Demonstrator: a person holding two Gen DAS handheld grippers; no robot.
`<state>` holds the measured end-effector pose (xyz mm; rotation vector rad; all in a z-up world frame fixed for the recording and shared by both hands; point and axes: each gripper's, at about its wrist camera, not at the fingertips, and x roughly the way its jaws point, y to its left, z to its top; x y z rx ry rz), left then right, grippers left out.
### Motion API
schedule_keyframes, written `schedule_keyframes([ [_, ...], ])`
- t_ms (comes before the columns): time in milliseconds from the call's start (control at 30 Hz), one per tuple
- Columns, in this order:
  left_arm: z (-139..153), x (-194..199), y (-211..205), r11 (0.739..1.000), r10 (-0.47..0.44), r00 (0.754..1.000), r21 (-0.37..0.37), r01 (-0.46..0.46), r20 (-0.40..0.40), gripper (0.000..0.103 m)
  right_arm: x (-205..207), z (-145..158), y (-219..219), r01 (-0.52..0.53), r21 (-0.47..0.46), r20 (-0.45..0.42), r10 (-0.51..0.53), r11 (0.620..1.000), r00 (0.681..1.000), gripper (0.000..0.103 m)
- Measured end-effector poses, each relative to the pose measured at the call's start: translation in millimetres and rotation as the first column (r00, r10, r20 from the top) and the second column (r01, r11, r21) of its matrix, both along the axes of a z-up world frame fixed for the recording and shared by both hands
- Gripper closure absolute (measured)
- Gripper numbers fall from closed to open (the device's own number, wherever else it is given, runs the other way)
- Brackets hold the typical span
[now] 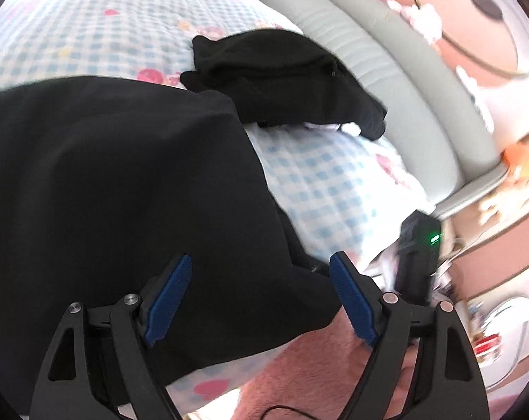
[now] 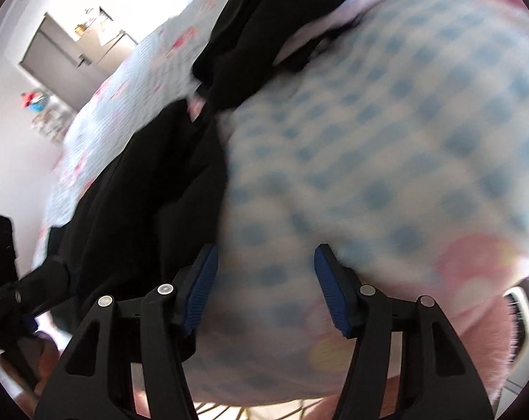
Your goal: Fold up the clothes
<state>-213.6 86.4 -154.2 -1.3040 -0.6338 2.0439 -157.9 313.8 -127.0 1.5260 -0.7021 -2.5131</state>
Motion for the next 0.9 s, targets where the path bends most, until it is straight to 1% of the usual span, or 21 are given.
schedule_keyframes([
  [67, 4, 1, -6, 0.997, 0.004, 1.000, 0.076, -0.004, -0.002, 0.022, 1, 1, 3, 0.017, -0.007, -0.011, -0.017, 1.000, 1.000, 0.043],
  [100, 6, 2, -8, 0.994, 0.005, 1.000, 0.107, -0.005, -0.003, 0.022, 2, 3, 8, 0.051, 0.011, -0.010, -0.051, 0.999, 0.999, 0.045],
  [200, 6, 1, 2, 0.997, -0.021, 1.000, 0.076, 0.021, 0.003, 0.023, 5, 9, 24, 0.136, 0.089, -0.023, -0.135, 0.987, 0.991, 0.045],
  [300, -14, 1, 15, 0.998, -0.054, 0.997, 0.041, 0.053, 0.047, 0.023, 3, 7, 19, 0.069, 0.159, 0.011, -0.071, 0.985, 0.997, 0.044],
  [400, -35, 2, 28, 0.996, -0.086, 0.992, 0.007, 0.086, 0.091, 0.023, 9, 0, 17, 0.068, 0.214, 0.019, -0.074, 0.975, 0.997, 0.041],
  [467, -47, 2, 36, 0.994, -0.104, 0.987, -0.012, 0.106, 0.119, 0.023, 10, -6, 18, 0.071, 0.200, 0.028, -0.078, 0.977, 0.997, 0.039],
  [500, -49, 3, 36, 0.995, -0.097, 0.989, -0.007, 0.099, 0.115, 0.023, 9, -8, 20, 0.068, 0.183, 0.038, -0.076, 0.981, 0.996, 0.034],
  [533, -48, 4, 33, 0.996, -0.094, 0.989, 0.009, 0.094, 0.118, 0.023, 3, -9, 18, 0.044, 0.182, 0.043, -0.053, 0.982, 0.998, 0.031],
  [567, -47, 5, 31, 0.996, -0.091, 0.988, 0.025, 0.088, 0.121, 0.023, -4, -7, 13, -0.002, 0.194, 0.050, -0.008, 0.981, 0.999, 0.031],
  [600, -46, 5, 29, 0.996, -0.088, 0.988, 0.039, 0.084, 0.125, 0.023, -2, -1, 8, -0.029, 0.202, 0.043, 0.021, 0.979, 0.999, 0.031],
  [667, -43, 0, 31, 0.996, -0.087, 0.987, 0.032, 0.084, 0.136, 0.022, 2, 10, -1, -0.082, 0.217, 0.029, 0.078, 0.973, 0.997, 0.031],
  [733, -41, -5, 33, 0.996, -0.086, 0.985, 0.025, 0.083, 0.147, 0.022, 3, 14, -8, -0.108, 0.196, 0.011, 0.108, 0.975, 0.994, 0.031],
  [767, -40, -8, 35, 0.996, -0.086, 0.985, 0.021, 0.083, 0.152, 0.022, 3, 11, -11, -0.118, 0.186, 0.017, 0.117, 0.975, 0.993, 0.031],
  [867, -36, -16, 38, 0.996, -0.084, 0.982, 0.011, 0.084, 0.169, 0.022, 2, 0, -12, -0.099, 0.112, 0.025, 0.097, 0.989, 0.995, 0.031],
  [900, -35, -19, 39, 0.996, -0.084, 0.981, 0.007, 0.084, 0.174, 0.022, 2, -1, -12, -0.100, 0.072, 0.009, 0.100, 0.992, 0.995, 0.032],
])
